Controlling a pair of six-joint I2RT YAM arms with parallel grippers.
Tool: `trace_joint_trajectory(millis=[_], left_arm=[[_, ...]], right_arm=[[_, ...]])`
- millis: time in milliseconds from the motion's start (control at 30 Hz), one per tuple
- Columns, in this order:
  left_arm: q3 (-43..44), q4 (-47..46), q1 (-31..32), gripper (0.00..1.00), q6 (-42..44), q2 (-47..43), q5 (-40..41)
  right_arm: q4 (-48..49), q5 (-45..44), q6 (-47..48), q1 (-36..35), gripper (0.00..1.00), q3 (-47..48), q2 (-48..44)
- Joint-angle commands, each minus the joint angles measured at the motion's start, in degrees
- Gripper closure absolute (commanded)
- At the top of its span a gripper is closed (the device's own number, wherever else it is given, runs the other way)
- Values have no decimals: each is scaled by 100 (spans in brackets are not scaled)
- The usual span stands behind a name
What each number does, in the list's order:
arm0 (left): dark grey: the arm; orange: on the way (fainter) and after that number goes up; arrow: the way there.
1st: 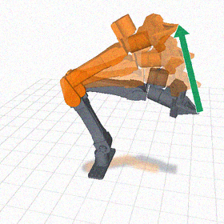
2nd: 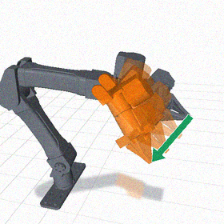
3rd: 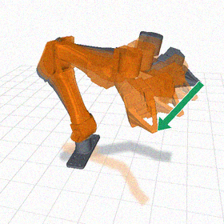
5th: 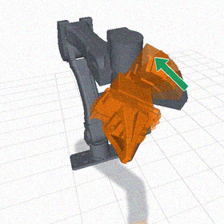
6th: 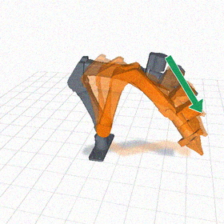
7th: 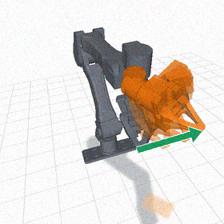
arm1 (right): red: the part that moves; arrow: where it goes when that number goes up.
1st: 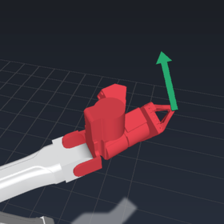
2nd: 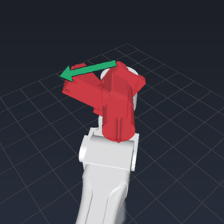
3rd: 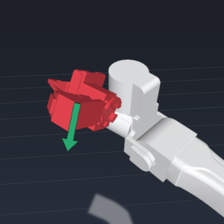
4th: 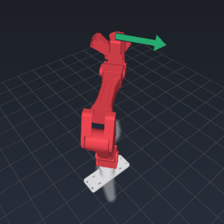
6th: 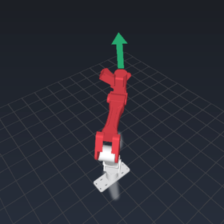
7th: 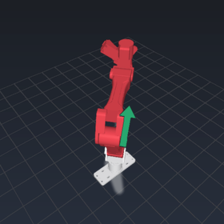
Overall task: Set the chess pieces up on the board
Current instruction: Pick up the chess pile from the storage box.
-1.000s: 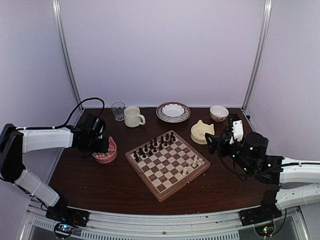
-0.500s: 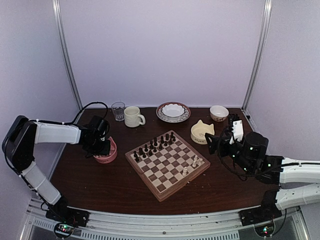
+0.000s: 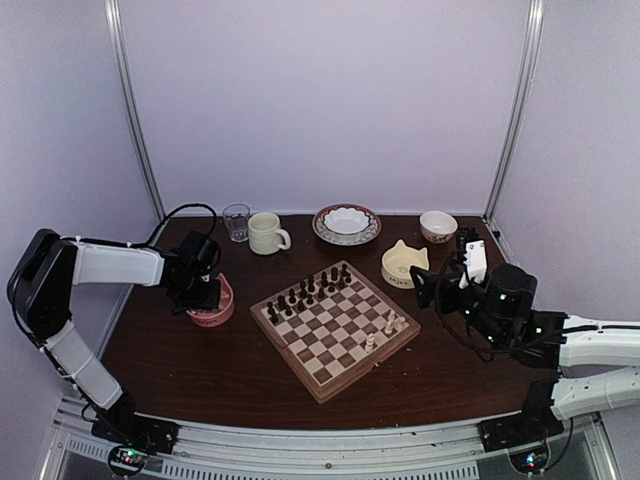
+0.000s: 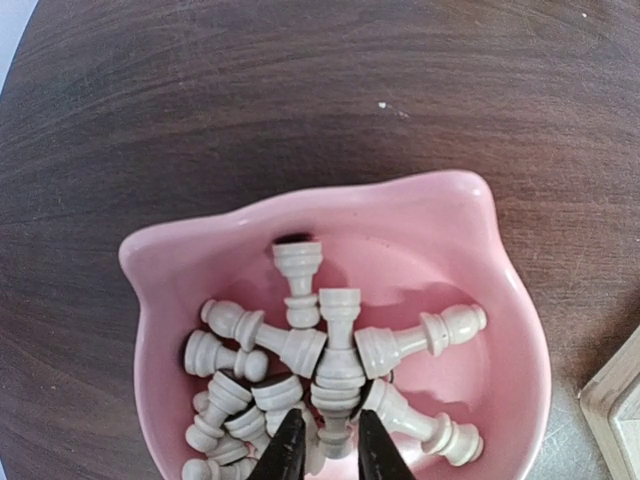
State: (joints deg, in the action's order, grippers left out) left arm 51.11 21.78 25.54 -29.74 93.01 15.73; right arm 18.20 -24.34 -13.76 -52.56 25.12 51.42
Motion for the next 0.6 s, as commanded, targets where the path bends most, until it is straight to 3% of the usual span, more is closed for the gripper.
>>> trace_joint_trajectory(millis=[0,567], left_arm=[[130,178,-49,80,0,176,-44],[292,362,-49,90,-54,516,-153]], right_arm=[[59,19,-42,33,2,59,-35],[55,10,-39,33,1,51,-69]])
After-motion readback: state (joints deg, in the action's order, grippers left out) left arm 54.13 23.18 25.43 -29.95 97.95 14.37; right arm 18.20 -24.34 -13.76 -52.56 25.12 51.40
